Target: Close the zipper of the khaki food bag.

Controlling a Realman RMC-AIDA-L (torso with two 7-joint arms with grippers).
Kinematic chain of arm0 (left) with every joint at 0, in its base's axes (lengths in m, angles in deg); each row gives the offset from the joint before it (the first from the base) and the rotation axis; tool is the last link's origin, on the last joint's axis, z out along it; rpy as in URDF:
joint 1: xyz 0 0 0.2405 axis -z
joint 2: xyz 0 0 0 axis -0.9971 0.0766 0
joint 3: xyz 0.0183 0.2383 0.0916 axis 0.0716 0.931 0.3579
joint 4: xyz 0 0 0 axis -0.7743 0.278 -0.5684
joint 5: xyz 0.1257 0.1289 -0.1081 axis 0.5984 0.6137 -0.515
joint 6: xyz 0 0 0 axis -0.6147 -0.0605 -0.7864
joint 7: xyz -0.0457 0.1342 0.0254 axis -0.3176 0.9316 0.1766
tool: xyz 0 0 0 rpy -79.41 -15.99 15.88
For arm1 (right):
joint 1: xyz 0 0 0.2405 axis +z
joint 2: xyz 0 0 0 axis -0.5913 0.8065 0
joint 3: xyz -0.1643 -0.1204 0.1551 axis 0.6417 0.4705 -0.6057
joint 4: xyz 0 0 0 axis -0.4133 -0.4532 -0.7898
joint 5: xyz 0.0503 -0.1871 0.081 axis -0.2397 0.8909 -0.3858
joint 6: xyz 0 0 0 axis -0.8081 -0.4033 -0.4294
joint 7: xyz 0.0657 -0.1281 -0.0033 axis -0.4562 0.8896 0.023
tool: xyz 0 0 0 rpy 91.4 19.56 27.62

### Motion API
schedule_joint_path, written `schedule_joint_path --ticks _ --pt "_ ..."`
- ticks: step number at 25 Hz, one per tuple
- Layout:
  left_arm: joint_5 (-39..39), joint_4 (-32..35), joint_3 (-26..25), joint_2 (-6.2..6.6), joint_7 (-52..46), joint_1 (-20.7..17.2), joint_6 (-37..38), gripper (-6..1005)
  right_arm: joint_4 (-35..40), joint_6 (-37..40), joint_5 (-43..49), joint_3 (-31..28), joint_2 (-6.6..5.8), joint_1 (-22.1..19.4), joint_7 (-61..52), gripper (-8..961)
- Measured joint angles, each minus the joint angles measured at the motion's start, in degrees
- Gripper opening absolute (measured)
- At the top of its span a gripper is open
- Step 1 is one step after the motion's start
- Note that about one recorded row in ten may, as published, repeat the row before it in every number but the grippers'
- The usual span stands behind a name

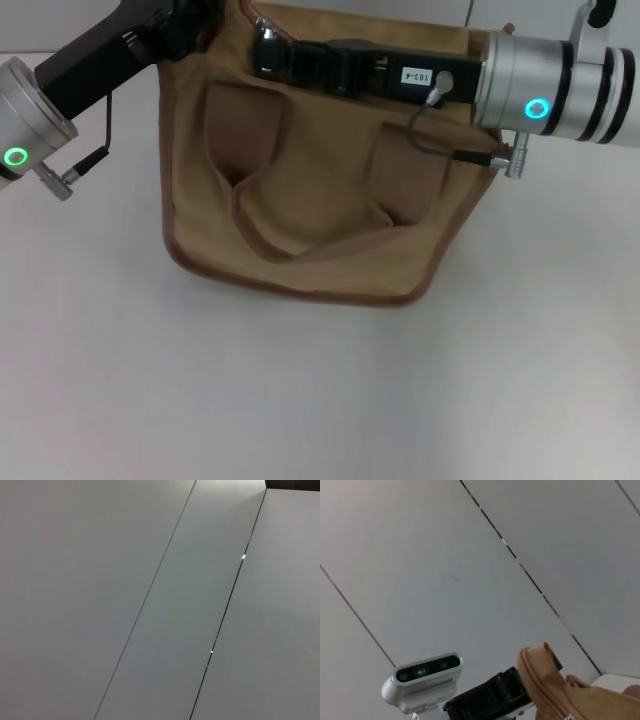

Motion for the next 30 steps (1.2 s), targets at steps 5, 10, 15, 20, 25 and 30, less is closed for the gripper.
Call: schedule_joint_path --ticks 5,10,15,20,25,30 --pt "-0.2 0.0 -0.3 0.07 0.6 -0.9 0.0 90 1.2 0.0 -0.3 0.3 -0.24 -1.6 -1.1 14" --pt "-1.2 0.2 -0.4 0.28 1.1 -2.3 -0.1 93 2.4 0.5 -0.5 -0.1 -0.21 -3.4 -1.2 30" --pt "-4.7 0.4 -0.4 0.47 2.2 -4.6 -0.2 96 2.6 0.6 -0.6 0.2 -0.37 -4.5 -1.7 46" --pt "-6.2 0.7 -0.5 0.67 2.2 -5.9 -0.2 100 3.5 1.3 -0.3 0.4 -0.47 -6.6 -2.4 62" --pt "-6.5 0.7 -0.5 0.71 2.2 -6.5 -0.3 103 7.8 3.2 -0.3 0.2 -0.54 -11.5 -4.5 78" --pt "-6.5 0.7 -0.5 0.71 2.2 -7.0 -0.5 107 10.2 6.2 -0.5 -0.9 -0.86 -16.1 -5.7 94"
